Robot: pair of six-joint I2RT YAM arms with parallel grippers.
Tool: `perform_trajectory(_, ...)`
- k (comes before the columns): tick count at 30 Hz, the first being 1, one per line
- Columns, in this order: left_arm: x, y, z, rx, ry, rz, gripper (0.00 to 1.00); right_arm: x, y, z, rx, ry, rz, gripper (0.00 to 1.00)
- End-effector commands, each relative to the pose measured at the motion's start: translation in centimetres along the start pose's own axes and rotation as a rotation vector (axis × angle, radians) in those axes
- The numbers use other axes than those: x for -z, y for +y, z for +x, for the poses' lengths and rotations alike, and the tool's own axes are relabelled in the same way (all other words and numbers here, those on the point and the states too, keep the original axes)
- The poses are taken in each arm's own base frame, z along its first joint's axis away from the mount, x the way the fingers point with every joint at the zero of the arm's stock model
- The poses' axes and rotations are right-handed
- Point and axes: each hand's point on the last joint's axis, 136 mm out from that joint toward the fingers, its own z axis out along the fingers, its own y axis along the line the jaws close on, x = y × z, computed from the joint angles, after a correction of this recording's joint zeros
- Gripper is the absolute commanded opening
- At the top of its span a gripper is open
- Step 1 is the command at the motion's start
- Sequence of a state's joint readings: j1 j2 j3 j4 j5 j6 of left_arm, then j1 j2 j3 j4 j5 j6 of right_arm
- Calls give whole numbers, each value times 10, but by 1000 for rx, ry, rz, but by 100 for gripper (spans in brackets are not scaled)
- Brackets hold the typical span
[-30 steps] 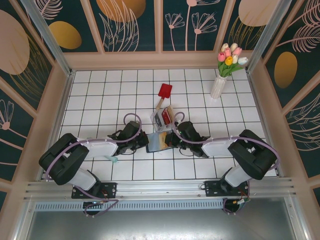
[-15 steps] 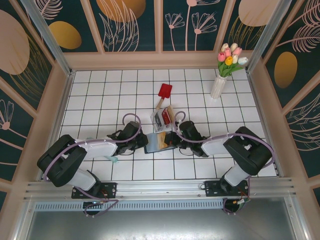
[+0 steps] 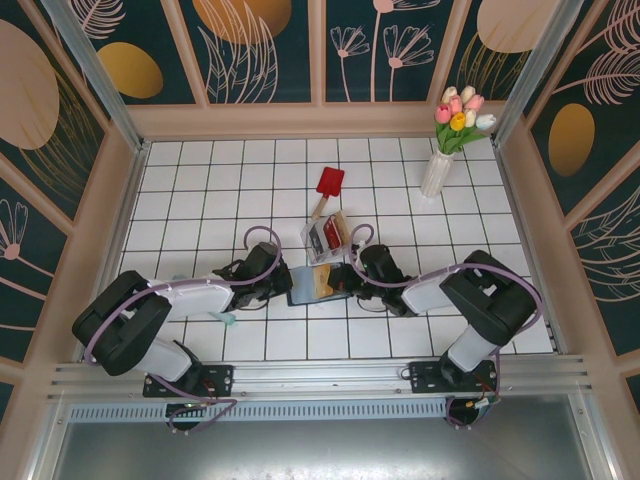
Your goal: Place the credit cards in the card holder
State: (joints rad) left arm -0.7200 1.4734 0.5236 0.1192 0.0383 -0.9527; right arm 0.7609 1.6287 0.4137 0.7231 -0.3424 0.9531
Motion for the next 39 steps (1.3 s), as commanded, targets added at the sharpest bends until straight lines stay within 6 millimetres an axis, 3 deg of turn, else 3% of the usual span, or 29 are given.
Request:
perform_trajectory(1,-7,8,12,-24,53,-27,0,-3,9,15,-23,50,-65,0)
perform_trajectory(10,-7,11,11,-12,45,-41,0,10,23,8,30,7,-107,0)
perform_trajectory(17,-7,2,12,-19,56,-4,0,10,13,13,38,-3,-118,0)
perform_trajectory(24,-5,6,13,-20,56,-16,0,1,2,5,8,-28,-58,0)
perform_trajectory(33,-1,12,12,-21,42,-36,0,17,9,-6,34,-83,-52,0)
perform_trajectory(39,-1,13,13,-25,47,-43,9,7,-3,-5,21,-82,-8,0)
